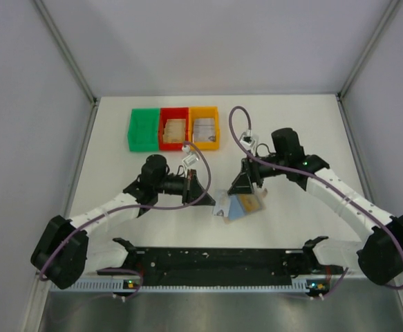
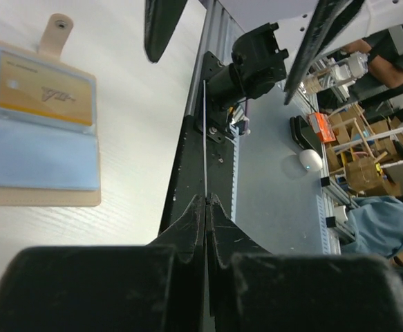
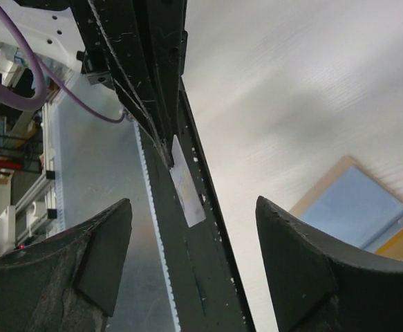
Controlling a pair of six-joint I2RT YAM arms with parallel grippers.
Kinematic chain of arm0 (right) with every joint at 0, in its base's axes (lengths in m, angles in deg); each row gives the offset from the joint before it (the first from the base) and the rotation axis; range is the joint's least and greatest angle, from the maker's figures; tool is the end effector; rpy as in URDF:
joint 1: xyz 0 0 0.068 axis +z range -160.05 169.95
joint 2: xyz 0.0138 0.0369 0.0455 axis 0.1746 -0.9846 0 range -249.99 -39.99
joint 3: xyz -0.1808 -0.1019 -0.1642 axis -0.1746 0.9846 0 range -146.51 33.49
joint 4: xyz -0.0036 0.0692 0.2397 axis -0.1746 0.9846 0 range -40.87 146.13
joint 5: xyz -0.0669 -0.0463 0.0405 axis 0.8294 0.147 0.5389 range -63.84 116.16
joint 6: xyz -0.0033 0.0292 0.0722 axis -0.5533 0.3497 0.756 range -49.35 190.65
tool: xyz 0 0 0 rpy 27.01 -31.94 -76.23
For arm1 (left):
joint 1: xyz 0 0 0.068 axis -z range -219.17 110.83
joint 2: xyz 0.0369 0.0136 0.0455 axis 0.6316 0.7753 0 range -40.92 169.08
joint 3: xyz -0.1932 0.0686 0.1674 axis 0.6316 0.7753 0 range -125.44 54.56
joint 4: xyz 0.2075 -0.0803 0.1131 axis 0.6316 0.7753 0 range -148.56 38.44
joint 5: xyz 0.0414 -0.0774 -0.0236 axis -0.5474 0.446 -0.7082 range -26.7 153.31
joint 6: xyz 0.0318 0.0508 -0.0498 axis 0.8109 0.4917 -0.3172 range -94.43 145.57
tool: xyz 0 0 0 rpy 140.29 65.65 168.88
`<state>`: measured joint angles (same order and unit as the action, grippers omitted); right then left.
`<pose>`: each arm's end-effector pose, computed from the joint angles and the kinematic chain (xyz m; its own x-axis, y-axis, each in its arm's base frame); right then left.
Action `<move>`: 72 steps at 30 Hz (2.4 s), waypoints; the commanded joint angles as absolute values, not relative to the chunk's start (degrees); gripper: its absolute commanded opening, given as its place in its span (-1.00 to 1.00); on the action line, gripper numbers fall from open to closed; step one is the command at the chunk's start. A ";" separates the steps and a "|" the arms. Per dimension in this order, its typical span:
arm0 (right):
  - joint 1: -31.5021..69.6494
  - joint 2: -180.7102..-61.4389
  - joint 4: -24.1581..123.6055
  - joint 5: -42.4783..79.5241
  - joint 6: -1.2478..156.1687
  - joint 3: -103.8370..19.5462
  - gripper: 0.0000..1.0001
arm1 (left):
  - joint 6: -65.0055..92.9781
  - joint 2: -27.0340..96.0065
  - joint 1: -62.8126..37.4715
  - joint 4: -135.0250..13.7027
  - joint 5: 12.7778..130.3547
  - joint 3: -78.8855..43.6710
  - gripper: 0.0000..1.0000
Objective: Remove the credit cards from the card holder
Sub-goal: Place the credit card in the storage box.
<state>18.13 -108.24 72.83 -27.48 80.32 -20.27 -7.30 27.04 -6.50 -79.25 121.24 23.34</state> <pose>0.1989 0.1675 0.2807 -0.6780 -0.2503 -0.6911 -0.7344 0.2694 0.6230 0.1810 -0.1831 0.2293 -0.7230 0.1214 -0.6801 0.6903 0.0871 -0.7183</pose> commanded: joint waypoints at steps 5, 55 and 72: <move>20.27 -111.36 72.07 -35.18 77.85 -23.64 0.17 | -6.34 25.35 -4.63 -80.26 124.48 19.32 -1.00; 16.93 -97.74 37.00 -17.25 103.78 -11.07 -1.00 | -11.08 22.79 -7.97 -85.10 104.70 10.62 0.82; 17.10 -103.71 53.61 -34.74 89.98 -20.65 -1.00 | -0.89 31.94 -7.27 -73.07 125.62 -1.51 0.38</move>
